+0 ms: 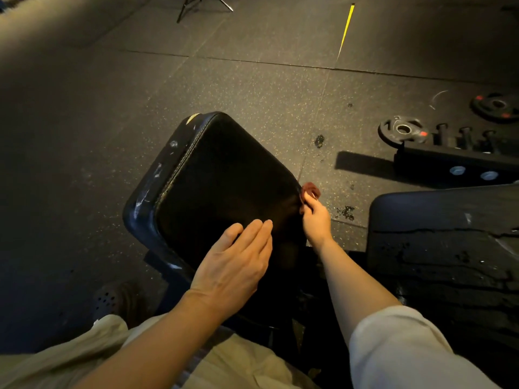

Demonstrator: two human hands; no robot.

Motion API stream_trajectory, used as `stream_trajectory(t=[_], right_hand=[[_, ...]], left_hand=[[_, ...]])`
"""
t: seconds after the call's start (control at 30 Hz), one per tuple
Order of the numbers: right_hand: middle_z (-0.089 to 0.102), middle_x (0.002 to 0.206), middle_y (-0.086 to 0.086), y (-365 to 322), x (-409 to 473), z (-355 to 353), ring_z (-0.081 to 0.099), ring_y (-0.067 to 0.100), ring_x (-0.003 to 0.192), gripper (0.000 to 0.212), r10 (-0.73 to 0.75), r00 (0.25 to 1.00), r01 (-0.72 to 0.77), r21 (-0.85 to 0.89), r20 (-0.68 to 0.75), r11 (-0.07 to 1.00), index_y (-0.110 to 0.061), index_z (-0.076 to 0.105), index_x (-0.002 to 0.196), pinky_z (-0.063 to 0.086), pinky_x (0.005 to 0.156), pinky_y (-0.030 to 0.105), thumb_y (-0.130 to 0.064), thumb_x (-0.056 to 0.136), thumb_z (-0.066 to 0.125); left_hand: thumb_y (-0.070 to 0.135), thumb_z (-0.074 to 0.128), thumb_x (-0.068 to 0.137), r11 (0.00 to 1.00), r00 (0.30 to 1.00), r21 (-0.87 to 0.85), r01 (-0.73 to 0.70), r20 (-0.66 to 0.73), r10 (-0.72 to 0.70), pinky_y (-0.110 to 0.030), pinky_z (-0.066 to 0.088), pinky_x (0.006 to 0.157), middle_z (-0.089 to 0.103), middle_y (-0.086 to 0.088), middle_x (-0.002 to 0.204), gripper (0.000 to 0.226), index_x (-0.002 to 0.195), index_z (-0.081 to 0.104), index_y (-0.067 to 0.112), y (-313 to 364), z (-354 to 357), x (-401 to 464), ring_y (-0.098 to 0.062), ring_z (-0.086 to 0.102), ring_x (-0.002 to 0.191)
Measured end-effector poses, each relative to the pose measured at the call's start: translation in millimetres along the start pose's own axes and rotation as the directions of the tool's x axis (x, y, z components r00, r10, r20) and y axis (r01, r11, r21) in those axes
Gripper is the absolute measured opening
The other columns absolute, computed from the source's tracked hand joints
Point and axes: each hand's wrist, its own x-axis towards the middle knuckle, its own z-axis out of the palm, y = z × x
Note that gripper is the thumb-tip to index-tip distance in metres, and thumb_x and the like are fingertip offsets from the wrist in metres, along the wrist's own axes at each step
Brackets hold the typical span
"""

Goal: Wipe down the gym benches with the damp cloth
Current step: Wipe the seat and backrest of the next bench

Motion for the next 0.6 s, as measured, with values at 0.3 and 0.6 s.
stream_trajectory(t=[0.3, 0.6], right_hand=[[0.042, 0.149, 0.000, -19, -12, 13, 0.023, 0.016, 0.145, 0.047, -0.356, 0.934, 0.350, -0.194, 0.003, 0.916, -0.013, 0.052, 0.137, 0.011, 0.117, 0.024, 0.003, 0.094, 0.046], [0.055, 0.137, 0.008, -21, 10, 4, 0.047, 0.024, 0.130, 0.050, -0.126, 0.991, 0.125, -0.041, -0.032, 0.991, -0.013, 0.054, 0.135, 0.032, 0.114, 0.038, 0.004, 0.088, 0.052]], left_hand=[[0.029, 0.056, 0.086, 0.992, 0.990, 0.103, -0.068, -0.118, 0.080, -0.038, 0.030, 0.096, 0.058, -0.008, 0.134, 0.048, 0.130, 0.058, 0.011, 2, 14, -1, -0.024, 0.054, 0.120], [0.027, 0.038, 0.090, 0.988, 0.983, 0.138, -0.063, -0.164, 0.085, -0.039, 0.030, 0.097, 0.059, -0.009, 0.133, 0.048, 0.131, 0.058, 0.010, 4, 19, 0, -0.025, 0.055, 0.119]])
